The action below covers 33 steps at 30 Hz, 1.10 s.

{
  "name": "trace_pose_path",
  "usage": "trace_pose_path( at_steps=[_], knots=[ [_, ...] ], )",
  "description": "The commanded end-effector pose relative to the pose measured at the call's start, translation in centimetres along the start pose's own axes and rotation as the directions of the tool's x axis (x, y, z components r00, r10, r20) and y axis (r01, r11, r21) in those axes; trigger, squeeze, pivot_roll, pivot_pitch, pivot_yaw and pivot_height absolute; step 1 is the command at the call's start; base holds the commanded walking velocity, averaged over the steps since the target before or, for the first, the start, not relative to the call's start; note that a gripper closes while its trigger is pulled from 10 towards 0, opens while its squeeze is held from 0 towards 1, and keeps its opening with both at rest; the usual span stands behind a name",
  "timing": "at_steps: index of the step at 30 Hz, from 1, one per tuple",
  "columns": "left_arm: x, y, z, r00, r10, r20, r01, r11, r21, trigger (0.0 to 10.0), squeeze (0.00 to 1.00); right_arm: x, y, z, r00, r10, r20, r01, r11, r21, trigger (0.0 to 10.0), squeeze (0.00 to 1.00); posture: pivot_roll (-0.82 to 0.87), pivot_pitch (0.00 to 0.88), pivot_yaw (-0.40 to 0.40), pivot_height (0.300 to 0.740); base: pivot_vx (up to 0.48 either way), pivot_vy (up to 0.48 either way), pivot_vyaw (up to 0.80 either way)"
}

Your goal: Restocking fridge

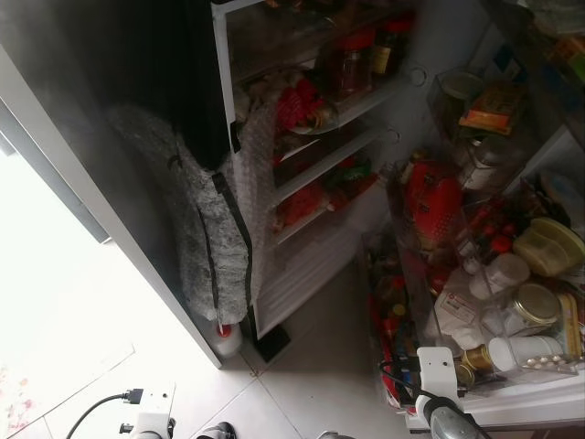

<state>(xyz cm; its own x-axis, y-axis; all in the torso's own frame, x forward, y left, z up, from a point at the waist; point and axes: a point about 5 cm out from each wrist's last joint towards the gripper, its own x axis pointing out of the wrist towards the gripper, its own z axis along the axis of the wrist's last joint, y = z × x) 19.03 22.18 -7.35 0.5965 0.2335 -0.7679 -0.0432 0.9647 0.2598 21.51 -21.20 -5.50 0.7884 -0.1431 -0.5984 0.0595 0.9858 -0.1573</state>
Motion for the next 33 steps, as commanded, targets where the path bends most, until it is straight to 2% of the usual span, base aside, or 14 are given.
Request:
trace_pose_path(
  at_steps=[1, 12, 17, 20, 21, 24, 28, 33],
  knots=[
    [-0.2, 0.0, -1.5, 0.999, -0.004, -0.045, 0.005, 1.000, 0.009, 10.0, 0.00, -0.3, -0.8, -0.9, 0.999, -0.034, -0.027, 0.034, 0.999, -0.007, 10.0, 0.00, -0.12, 0.174, -0.043, 0.740, 0.000, 0.000, 0.00],
    [-0.2, 0.1, -1.4, 0.999, -0.002, -0.046, 0.002, 1.000, 0.006, 10.0, 0.00, -0.6, -1.8, -1.5, 0.996, -0.071, -0.050, 0.070, 0.997, -0.021, 10.0, 0.00, -0.12, 0.195, -0.044, 0.740, 0.000, 0.000, 0.00],
    [-0.2, 0.1, -1.3, 0.999, -0.002, -0.048, 0.003, 1.000, 0.008, 10.0, 0.00, -1.1, -3.9, -2.0, 0.991, -0.125, -0.055, 0.123, 0.992, -0.037, 10.0, 0.00, -0.13, 0.200, -0.041, 0.740, 0.000, 0.000, 0.00],
    [-0.2, 0.1, -1.3, 0.999, -0.003, -0.048, 0.003, 1.000, 0.008, 10.0, 0.00, -1.2, -4.3, -2.1, 0.989, -0.135, -0.057, 0.132, 0.990, -0.044, 10.0, 0.00, -0.13, 0.201, -0.041, 0.740, 0.000, 0.000, 0.00],
    [-0.2, 0.1, -1.2, 0.999, -0.004, -0.048, 0.005, 1.000, 0.010, 10.0, 0.00, -1.6, -5.9, -2.5, 0.982, -0.175, -0.067, 0.171, 0.984, -0.056, 10.0, 0.00, -0.13, 0.203, -0.038, 0.740, 0.000, 0.000, 0.00],
    [-0.2, 0.1, -1.2, 0.999, -0.005, -0.048, 0.005, 1.000, 0.012, 10.0, 0.00, -1.8, -6.5, -2.7, 0.978, -0.194, -0.072, 0.190, 0.980, -0.058, 10.0, 0.00, -0.13, 0.203, -0.038, 0.740, 0.000, 0.000, 0.00],
    [-0.2, 0.1, -1.2, 0.999, -0.011, -0.045, 0.011, 1.000, 0.021, 10.0, 0.00, -2.6, -9.3, -3.2, 0.955, -0.283, -0.092, 0.279, 0.959, -0.049, 10.0, 0.00, -0.15, 0.203, -0.027, 0.740, 0.000, 0.000, 0.00],
    [-0.1, 0.2, -1.1, 0.999, -0.012, -0.043, 0.013, 1.000, 0.026, 10.0, 0.00, -3.1, -10.6, -3.4, 0.935, -0.339, -0.107, 0.334, 0.941, -0.062, 10.0, 0.00, -0.15, 0.202, -0.020, 0.740, 0.000, 0.000, 0.00]
  ],
)
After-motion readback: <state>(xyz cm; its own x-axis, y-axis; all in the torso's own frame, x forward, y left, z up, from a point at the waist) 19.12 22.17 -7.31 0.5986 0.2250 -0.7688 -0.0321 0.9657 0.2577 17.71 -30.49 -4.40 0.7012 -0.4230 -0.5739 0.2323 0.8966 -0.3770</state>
